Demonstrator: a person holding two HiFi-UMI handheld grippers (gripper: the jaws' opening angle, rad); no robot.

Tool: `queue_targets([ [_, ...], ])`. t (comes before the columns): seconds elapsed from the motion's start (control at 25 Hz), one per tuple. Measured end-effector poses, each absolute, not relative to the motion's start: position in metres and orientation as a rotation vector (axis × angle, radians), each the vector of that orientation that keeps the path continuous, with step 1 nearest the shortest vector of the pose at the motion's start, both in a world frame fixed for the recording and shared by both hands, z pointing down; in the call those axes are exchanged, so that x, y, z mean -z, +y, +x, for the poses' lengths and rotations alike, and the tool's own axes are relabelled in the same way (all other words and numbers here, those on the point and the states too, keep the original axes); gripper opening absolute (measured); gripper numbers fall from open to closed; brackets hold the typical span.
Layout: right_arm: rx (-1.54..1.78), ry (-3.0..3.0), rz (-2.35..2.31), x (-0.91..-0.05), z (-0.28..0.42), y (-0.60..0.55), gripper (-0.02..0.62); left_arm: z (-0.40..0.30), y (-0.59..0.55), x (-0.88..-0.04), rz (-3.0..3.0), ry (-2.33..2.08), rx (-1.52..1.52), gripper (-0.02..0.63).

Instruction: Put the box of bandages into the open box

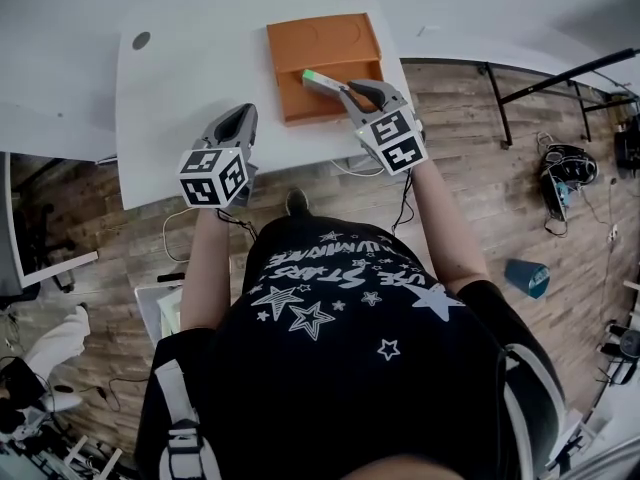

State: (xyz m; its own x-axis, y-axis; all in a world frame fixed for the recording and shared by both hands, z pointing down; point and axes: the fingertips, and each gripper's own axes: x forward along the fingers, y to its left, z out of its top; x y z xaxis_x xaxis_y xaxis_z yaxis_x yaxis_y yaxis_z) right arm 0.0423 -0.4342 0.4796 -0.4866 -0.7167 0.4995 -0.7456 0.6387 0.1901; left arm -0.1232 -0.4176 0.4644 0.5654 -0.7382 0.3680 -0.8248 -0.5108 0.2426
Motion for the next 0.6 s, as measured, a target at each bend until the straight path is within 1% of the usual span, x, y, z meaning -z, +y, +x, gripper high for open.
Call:
queue_targets([
  [0.2, -0.090, -2.331, 1.201, -0.469, 0.056, -0.408, 0.061, -0.117, -0.391, -0.461, 2.423, -1.292, -0.326, 0.020],
  [0.6, -0.105, -2.300, 1.250, -0.461, 0.089, -0.334, 0.057, -0.096, -0.312, -0.455, 2.428, -1.306, -0.350, 0.020],
])
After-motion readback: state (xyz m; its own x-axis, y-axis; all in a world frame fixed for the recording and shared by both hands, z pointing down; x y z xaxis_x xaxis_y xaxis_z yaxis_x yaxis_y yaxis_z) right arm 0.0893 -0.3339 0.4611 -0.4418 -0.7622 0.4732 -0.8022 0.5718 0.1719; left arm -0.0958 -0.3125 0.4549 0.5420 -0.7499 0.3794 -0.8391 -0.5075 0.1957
